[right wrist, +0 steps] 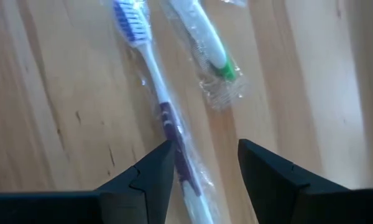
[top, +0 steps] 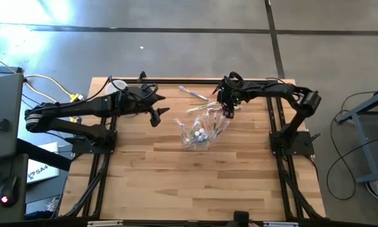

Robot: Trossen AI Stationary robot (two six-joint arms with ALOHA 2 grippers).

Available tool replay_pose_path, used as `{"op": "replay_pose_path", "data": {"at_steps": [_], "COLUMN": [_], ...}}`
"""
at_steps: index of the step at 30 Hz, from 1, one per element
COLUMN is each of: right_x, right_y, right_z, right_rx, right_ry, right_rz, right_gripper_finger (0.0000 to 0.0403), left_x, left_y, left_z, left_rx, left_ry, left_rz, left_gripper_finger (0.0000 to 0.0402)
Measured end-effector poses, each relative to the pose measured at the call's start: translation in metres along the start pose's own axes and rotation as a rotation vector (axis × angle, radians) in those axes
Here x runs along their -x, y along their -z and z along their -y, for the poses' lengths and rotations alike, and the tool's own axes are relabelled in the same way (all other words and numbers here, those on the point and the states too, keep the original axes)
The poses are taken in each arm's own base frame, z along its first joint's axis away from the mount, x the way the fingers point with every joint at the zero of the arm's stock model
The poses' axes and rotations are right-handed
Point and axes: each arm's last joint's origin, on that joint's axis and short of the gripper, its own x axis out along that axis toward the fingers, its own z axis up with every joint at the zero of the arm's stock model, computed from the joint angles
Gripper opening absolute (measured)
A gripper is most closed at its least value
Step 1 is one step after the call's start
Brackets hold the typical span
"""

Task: Pick & Place toothbrushing station
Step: Put the violet toothbrush into the transparent organizer

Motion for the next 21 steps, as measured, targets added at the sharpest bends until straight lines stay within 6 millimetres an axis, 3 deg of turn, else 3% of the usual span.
{"op": "replay_pose_path", "data": {"at_steps": [6, 16, 21], "right_x": [-0.008, -0.037, -0.037], "right_y": [0.001, 0.007, 0.010], "right_z": [-0.002, -0.006, -0.007], "right_rx": [-0.003, -0.020, -0.083], "right_ry": [-0.046, -0.113, -0.110], "right_rz": [-0.014, -0.109, -0.143], "right_gripper_finger": [0.0171, 0.0170, 0.0120], "left_x": [-0.008, -0.008, -0.015], "left_y": [0.007, 0.006, 0.007], "left_z": [-0.006, -0.008, -0.007], "left_rx": [-0.014, -0.022, -0.023], "left_ry": [0.057, 0.087, 0.087], "left_rz": [0.055, 0.069, 0.053], "left_gripper_finger": [0.0248, 0.0248, 0.0248]}}
